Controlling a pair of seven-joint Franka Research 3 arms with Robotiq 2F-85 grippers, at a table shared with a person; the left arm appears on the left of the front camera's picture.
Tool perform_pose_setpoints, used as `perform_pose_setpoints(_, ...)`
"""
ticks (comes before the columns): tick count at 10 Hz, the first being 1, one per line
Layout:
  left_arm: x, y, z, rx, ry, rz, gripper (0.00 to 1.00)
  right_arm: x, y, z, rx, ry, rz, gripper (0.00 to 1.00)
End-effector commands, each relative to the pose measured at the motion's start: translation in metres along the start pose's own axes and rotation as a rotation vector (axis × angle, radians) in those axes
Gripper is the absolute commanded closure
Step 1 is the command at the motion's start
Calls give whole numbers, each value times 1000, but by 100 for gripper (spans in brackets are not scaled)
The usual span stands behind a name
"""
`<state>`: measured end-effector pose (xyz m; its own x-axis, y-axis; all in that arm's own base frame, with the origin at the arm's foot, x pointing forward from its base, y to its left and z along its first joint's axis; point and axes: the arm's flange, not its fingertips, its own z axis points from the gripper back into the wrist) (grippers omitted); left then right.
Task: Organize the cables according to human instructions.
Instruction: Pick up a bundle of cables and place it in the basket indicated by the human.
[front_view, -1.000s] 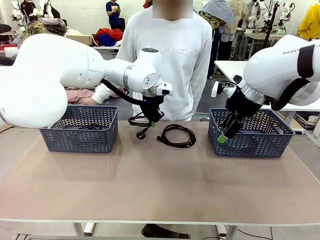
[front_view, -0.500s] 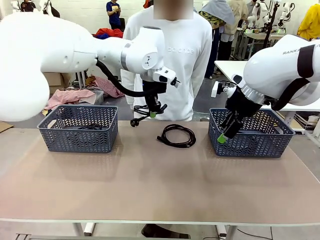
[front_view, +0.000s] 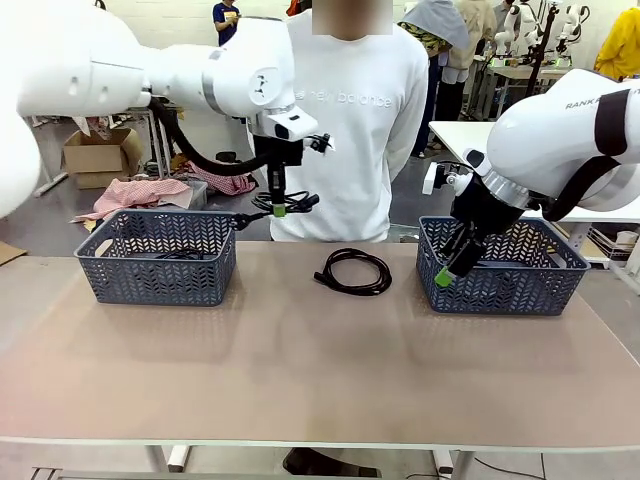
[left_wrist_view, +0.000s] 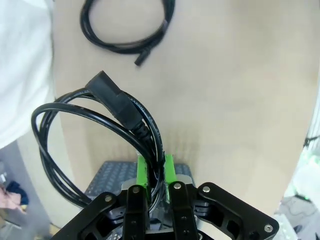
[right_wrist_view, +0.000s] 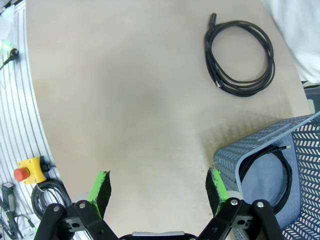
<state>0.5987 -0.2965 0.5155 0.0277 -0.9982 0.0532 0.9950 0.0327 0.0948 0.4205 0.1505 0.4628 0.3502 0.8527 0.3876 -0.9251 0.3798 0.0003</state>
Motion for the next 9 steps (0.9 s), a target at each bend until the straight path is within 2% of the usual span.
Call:
perform_pose_setpoints(1, -29, -14, 12, -8, -1, -51, 100, 1, 0, 1, -6, 3, -11, 0)
perform_pose_setpoints(3, -40, -14, 17, -20, -8, -56, 100, 1, 0, 1, -6, 3, -11, 0)
perform_pose_setpoints(4, -42, -12, 17, -48, -33, 4, 100, 1, 0, 1, -6, 3, -11, 0)
perform_pose_setpoints(5, -29, -4, 16, -9, 13, -44, 100, 1, 0, 1, -6, 3, -11, 0)
perform_pose_setpoints(9, -29, -4, 16, -9, 13, -44, 100, 1, 0, 1, -6, 3, -11, 0)
